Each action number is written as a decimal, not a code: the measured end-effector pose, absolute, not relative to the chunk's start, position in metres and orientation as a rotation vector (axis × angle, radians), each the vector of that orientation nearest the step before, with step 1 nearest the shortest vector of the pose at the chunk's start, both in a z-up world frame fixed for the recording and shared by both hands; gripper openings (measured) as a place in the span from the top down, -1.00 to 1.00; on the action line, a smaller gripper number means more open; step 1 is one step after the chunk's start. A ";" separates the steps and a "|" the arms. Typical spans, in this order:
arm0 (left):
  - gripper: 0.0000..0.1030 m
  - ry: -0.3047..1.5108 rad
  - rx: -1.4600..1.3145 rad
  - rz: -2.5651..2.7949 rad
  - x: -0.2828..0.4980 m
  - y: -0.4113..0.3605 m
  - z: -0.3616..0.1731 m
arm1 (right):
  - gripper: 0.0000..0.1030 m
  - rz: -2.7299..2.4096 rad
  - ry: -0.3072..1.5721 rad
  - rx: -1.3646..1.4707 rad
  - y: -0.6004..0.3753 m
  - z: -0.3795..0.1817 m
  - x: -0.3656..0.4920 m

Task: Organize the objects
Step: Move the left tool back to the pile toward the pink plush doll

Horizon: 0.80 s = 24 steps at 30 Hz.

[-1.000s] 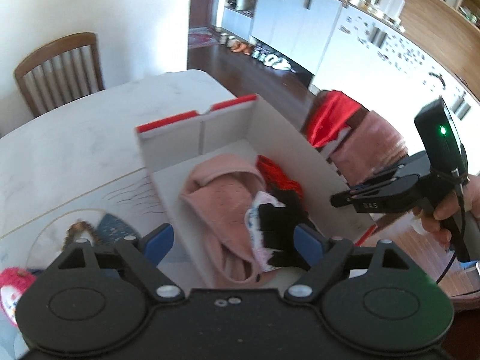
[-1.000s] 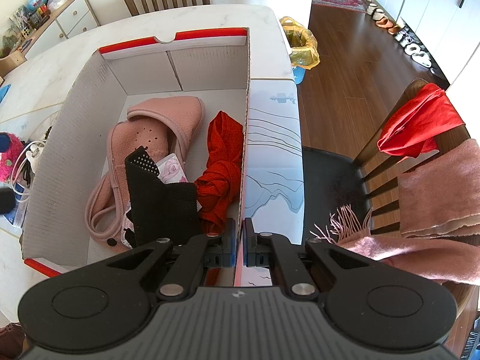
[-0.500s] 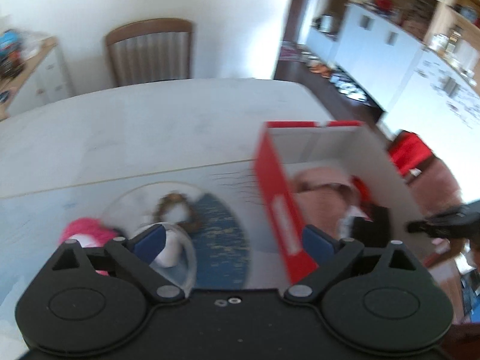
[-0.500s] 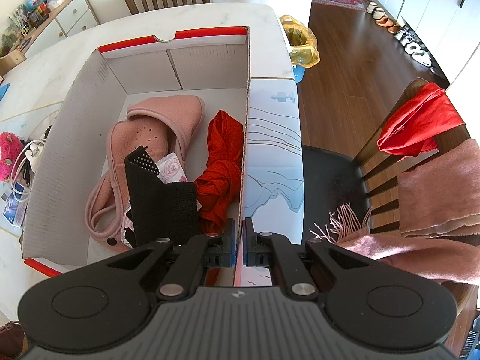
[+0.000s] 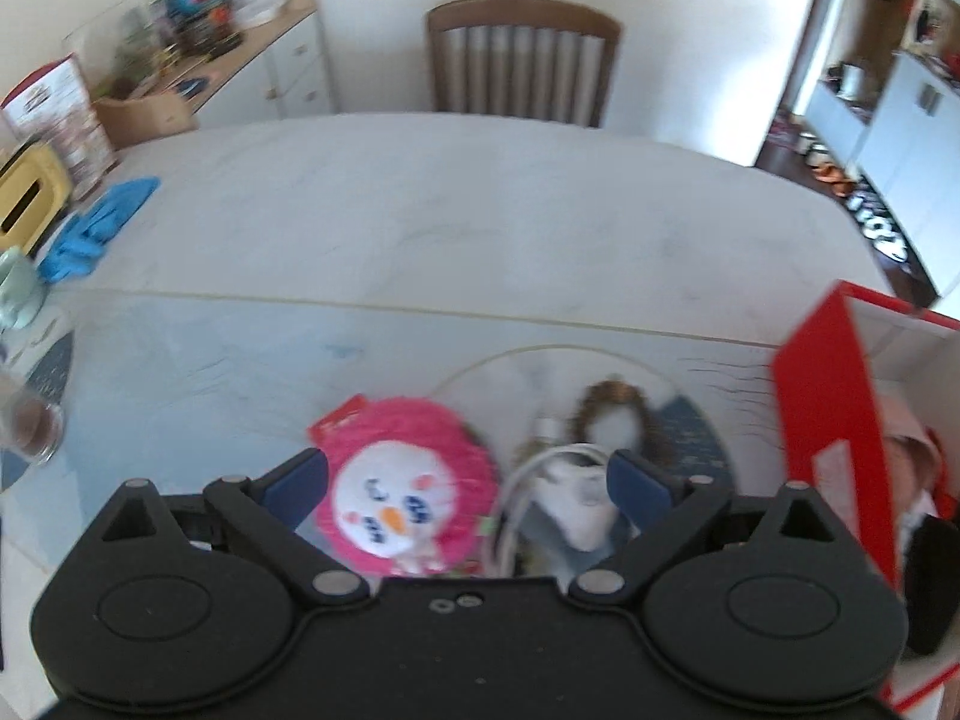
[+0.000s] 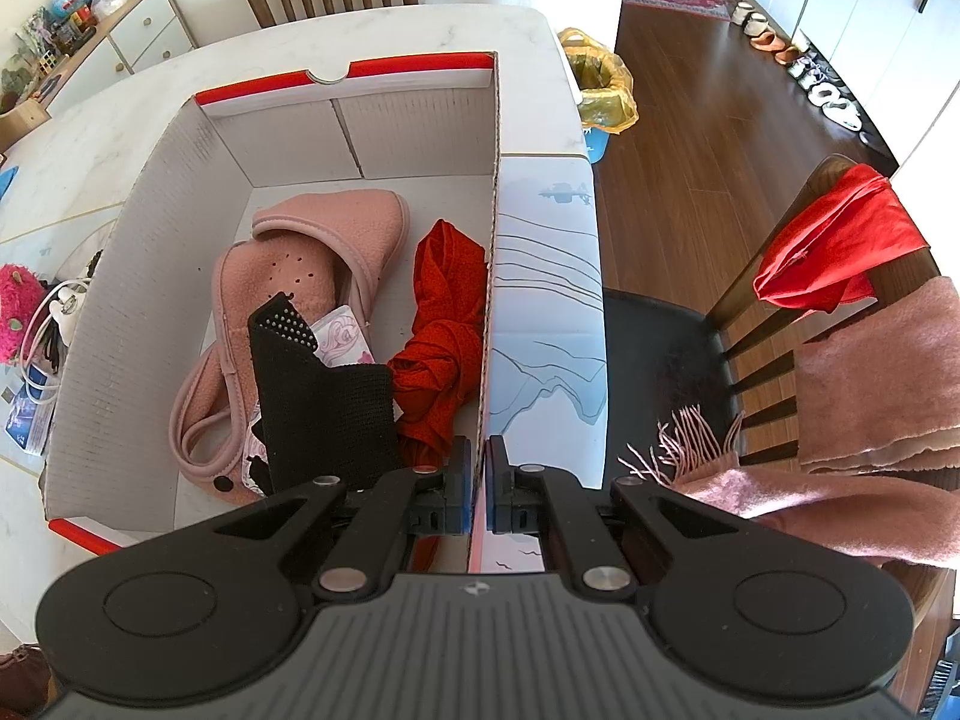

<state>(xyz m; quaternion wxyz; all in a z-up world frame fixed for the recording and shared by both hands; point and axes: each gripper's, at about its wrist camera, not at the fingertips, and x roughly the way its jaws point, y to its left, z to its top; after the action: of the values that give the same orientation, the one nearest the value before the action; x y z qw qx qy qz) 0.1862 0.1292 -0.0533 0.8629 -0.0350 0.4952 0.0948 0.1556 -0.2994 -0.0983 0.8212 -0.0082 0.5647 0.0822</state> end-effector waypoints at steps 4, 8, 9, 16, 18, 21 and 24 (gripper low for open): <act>-0.92 1.068 -0.088 0.242 0.193 0.144 -0.064 | 0.94 0.174 1.203 -0.017 -0.299 -0.098 0.155; -0.97 1.094 -0.111 0.282 0.201 0.155 -0.077 | 0.94 0.172 1.204 -0.016 -0.300 -0.099 0.155; -0.97 1.101 -0.115 0.286 0.203 0.157 -0.079 | 0.94 0.170 1.205 -0.016 -0.300 -0.099 0.155; -0.99 1.135 -0.150 0.318 0.210 0.169 -0.098 | 0.94 0.168 1.207 -0.018 -0.299 -0.099 0.156; -0.98 1.142 -0.184 0.314 0.213 0.173 -0.103 | 0.94 0.167 1.207 -0.021 -0.299 -0.098 0.155; -0.98 1.151 -0.205 0.318 0.213 0.173 -0.110 | 0.94 0.165 1.208 -0.020 -0.299 -0.099 0.156; -0.96 1.154 -0.207 0.309 0.215 0.173 -0.113 | 0.94 0.165 1.209 -0.021 -0.298 -0.099 0.157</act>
<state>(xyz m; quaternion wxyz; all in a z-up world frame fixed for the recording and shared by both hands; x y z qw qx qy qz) 0.2149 0.1727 -0.1128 0.8217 -0.0972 0.5424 0.1451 0.1567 -0.2984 -0.0988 0.8196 -0.0099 0.5676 0.0773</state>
